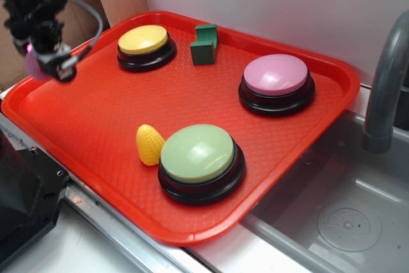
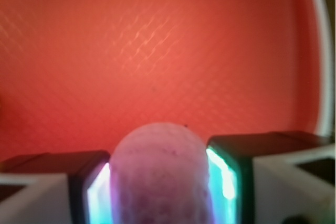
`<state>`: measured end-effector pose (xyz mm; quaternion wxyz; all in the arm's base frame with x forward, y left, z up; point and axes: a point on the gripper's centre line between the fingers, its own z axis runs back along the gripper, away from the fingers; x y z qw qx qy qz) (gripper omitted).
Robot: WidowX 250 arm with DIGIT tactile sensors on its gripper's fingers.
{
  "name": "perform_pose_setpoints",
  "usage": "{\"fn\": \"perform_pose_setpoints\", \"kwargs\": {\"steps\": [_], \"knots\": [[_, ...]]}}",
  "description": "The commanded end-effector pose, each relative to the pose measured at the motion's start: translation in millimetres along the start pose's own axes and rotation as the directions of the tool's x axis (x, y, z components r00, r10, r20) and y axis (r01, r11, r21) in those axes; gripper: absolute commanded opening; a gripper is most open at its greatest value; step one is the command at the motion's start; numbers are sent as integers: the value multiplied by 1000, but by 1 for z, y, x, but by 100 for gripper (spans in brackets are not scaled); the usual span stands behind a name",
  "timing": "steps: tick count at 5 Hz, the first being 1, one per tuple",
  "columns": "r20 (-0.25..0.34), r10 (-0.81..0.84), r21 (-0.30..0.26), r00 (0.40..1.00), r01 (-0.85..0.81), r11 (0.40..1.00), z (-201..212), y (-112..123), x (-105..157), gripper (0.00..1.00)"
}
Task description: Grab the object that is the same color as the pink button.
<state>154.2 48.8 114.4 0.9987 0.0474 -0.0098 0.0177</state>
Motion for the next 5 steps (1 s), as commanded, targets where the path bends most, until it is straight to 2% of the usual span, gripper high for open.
{"fn": "perform_pose_setpoints", "kwargs": {"steps": [1,2,3,4,5], "knots": [[116,8,-79,993,1,997,86,-8,55,0],[102,-4,-4,995,5,1000,87,-31,75,0],[84,-6,24,996,4,1000,81,-41,82,0],[46,47,-26,998,-46,999,65,-39,89,0],[63,39,-17,997,-38,999,60,-36,93,0]]}}
